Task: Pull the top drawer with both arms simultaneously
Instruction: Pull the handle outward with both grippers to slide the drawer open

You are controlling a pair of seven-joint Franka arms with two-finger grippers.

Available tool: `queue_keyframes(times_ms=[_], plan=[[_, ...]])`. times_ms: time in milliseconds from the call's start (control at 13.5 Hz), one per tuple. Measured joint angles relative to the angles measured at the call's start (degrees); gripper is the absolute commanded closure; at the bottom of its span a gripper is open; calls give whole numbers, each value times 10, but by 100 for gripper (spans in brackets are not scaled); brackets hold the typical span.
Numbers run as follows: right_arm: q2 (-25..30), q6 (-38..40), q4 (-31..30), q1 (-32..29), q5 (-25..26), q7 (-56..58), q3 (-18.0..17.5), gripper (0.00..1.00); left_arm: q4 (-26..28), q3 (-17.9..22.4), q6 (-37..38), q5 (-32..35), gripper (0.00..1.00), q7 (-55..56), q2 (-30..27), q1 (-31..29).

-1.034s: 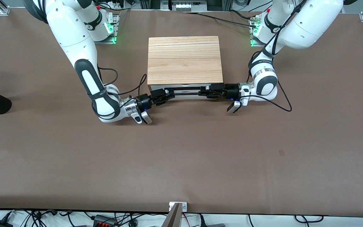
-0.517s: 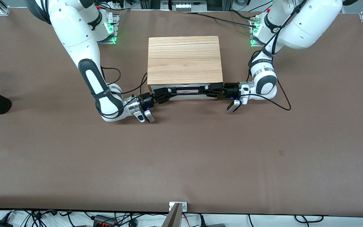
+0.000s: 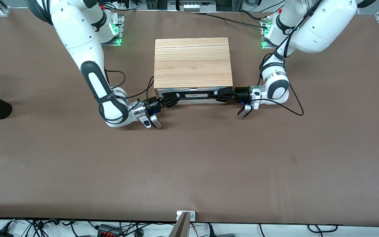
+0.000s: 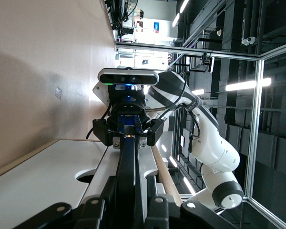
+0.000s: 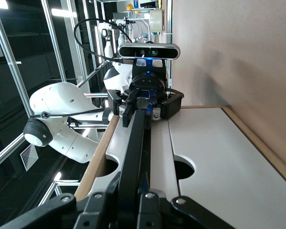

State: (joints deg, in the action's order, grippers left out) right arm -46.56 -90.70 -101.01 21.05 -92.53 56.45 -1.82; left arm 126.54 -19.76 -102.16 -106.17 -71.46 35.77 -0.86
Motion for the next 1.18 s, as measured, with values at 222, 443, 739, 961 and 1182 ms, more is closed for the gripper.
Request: queue_keyframes(times_ms=[222, 443, 739, 961, 1182], plan=[[0, -2, 1, 1, 0, 1, 0, 100, 0, 0, -3, 0, 86, -6, 3, 0], [0, -5, 4, 1, 2, 0, 0, 100, 0, 0, -3, -1, 86, -7, 3, -1], [0, -9, 8, 1, 4, -2, 0, 100, -4, 0, -2, -2, 86, -7, 7, -2], [-4, -17, 22, 1, 4, -2, 1, 100, -17, 0, -2, -2, 86, -7, 16, -4], [-16, -22, 45, 0, 5, -4, 2, 100, -32, 3, -1, -2, 85, -5, 25, -6]])
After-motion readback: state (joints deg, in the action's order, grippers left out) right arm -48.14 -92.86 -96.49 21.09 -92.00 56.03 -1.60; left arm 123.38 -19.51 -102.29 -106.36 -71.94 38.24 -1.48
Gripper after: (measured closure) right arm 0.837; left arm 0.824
